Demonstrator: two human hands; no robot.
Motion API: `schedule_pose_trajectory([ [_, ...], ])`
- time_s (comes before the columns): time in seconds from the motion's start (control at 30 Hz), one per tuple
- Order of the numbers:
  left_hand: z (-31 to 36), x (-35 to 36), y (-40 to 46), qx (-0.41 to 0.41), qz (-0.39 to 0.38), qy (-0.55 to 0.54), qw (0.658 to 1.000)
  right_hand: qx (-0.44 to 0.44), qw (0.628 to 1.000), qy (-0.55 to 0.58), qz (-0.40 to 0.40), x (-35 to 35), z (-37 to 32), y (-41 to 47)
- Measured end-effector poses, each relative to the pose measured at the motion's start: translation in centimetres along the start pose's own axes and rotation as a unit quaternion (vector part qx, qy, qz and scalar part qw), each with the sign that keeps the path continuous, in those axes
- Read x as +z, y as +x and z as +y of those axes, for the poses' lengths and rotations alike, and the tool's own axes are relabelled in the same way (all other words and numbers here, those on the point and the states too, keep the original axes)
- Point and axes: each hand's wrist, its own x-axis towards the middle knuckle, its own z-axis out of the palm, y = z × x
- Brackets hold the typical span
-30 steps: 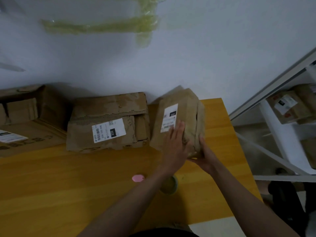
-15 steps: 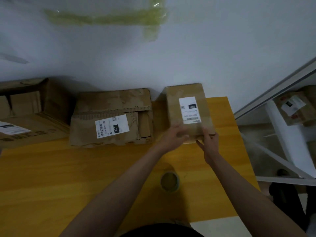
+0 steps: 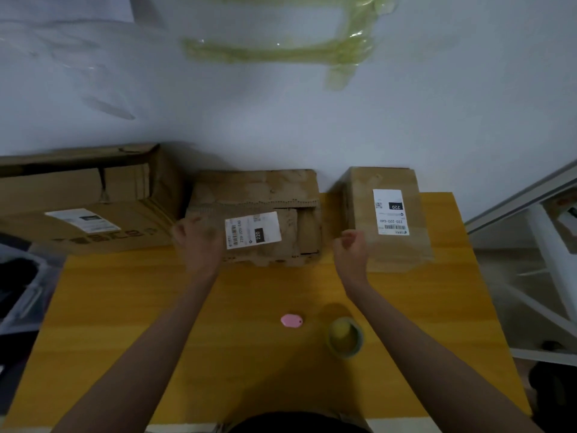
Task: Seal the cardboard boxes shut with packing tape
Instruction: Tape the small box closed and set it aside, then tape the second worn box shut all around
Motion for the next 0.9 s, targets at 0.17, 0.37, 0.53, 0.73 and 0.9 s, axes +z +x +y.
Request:
schedule_pose_trajectory([
  [0.17,-3.6,-3.2,1.1,-0.16,-0.126,-0.208,0.957,0.105,0.98,0.01,-0.166,3.1,-1.3,-1.4],
  [0.37,-6.6,-4.3,1.2,-0.136,-0.209,-0.197,0.948,0.079,0.981,-0.055,-0.169,4.1,-0.6,-2.1],
  [0.53,-8.4,-5.0,0.1,-0.104,-0.214,-0.202,0.95,0.037,0.985,-0.088,-0.142,4.8,1.0,-4.2],
  [0.73,-9.7,-5.6,-2.0,-0.109,-0.209,-0.212,0.948,0.03,0.988,-0.089,-0.123,4.4,2.6,-6.8],
  [0.9,-11.3,-6.2,-4.5,-0.104,-0.2,-0.216,0.95,0.032,0.986,-0.102,-0.128,3.7,4.1,-9.6],
])
